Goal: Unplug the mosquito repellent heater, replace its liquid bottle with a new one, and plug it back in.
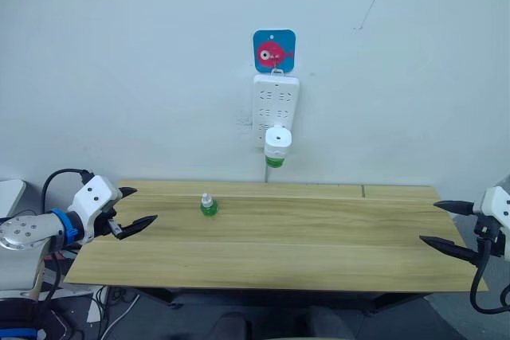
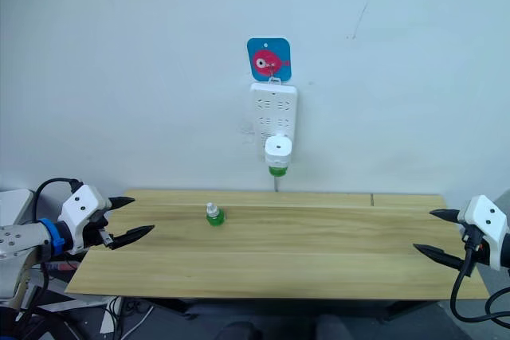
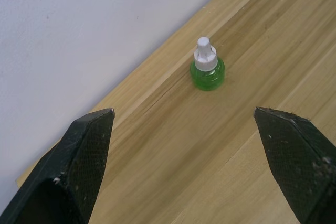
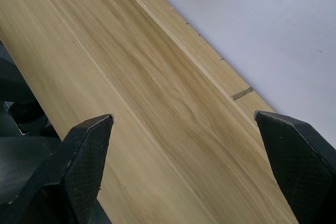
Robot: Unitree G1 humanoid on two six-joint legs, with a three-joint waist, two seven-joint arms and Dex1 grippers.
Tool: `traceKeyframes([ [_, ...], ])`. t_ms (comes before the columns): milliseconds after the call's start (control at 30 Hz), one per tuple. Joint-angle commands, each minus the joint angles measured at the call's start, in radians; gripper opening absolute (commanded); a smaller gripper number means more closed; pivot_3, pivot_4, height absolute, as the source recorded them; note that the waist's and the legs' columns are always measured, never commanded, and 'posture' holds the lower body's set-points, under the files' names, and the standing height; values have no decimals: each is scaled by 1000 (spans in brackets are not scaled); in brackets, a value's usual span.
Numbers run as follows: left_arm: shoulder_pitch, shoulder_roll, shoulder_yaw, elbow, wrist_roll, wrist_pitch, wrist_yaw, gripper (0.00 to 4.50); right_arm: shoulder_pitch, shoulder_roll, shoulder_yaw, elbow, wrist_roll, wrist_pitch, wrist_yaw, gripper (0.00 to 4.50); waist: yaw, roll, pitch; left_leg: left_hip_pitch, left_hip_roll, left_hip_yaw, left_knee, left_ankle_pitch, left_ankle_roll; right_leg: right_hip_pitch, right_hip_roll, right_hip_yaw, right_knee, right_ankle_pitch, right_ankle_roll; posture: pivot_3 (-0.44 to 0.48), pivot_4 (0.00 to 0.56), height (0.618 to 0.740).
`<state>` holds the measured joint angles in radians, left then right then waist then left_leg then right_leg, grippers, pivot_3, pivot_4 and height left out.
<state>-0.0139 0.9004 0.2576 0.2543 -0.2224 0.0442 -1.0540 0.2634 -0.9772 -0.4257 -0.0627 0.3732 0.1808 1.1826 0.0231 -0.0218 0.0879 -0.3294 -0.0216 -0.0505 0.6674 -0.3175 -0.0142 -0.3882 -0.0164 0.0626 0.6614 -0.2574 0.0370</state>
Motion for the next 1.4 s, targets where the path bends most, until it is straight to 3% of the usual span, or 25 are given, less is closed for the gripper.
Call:
traceKeyframes([
  [33,-21,14,18,-17,-21,8,-3,4482,-3,-6,-18,-40,10,-1,2,4500,0,0,0,0,0,0,0,0,0,0,0,0,0,0,0,64,46,730],
  [300,-51,13,42,-4,-97,16,-82,4482,1,2,-38,-84,39,31,4,4500,0,0,0,0,0,0,0,0,0,0,0,0,0,0,0,63,51,730],
  [867,-86,16,41,-15,-138,71,-121,4482,16,10,-42,-141,58,64,4,4500,-1,0,0,0,0,-1,0,0,0,0,0,-1,0,-1,2,38,58,730],
  [1133,-129,-6,19,-195,-244,273,-102,4482,22,36,-55,-366,157,175,-60,4500,-8,0,1,0,0,-1,0,0,0,0,0,0,0,-2,3,0,70,730],
  [1400,-301,-80,-46,-256,-296,416,-39,4482,-81,92,-21,-642,407,448,-305,4500,-25,-4,5,-1,0,-2,1,0,0,1,0,-1,0,-2,3,-58,87,730],
])
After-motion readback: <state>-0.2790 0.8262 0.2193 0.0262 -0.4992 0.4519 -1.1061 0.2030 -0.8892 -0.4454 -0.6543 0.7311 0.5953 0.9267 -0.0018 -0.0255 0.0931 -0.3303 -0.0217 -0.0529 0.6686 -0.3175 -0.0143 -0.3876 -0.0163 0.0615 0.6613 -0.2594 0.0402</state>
